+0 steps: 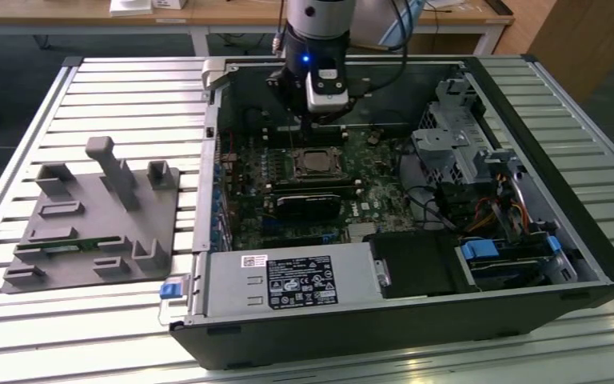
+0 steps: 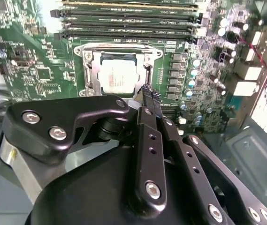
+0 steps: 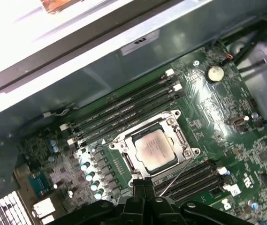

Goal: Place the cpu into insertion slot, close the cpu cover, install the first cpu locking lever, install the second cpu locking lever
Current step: 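Install the first cpu locking lever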

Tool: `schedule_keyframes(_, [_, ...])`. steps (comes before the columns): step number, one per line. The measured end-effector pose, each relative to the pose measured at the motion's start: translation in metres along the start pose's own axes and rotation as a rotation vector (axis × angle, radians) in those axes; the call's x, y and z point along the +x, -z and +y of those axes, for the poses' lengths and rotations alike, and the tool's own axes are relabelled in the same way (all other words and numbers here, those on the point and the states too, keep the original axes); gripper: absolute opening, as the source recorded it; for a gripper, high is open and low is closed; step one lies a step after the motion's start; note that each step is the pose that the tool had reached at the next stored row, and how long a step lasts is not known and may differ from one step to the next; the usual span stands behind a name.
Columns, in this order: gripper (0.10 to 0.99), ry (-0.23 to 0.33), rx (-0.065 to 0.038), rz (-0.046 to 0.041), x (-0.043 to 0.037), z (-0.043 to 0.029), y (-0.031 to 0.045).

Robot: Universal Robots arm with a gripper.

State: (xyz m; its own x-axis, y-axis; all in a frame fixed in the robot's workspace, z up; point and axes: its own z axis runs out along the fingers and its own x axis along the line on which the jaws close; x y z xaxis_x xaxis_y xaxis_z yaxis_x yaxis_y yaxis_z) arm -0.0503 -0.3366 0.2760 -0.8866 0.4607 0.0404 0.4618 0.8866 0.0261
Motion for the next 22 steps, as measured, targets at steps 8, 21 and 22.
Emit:
schedule_keyframes(8, [0.106, 0.067, -0.002, -0.0078, 0.0016, -0.0009, -0.0007])
schedule_keyframes(21, [0.106, 0.249, -0.006, -0.0064, 0.0018, -0.0013, -0.0046])
schedule_keyframes(22, [0.106, 0.253, -0.013, -0.0046, 0.0022, -0.0015, -0.0052])
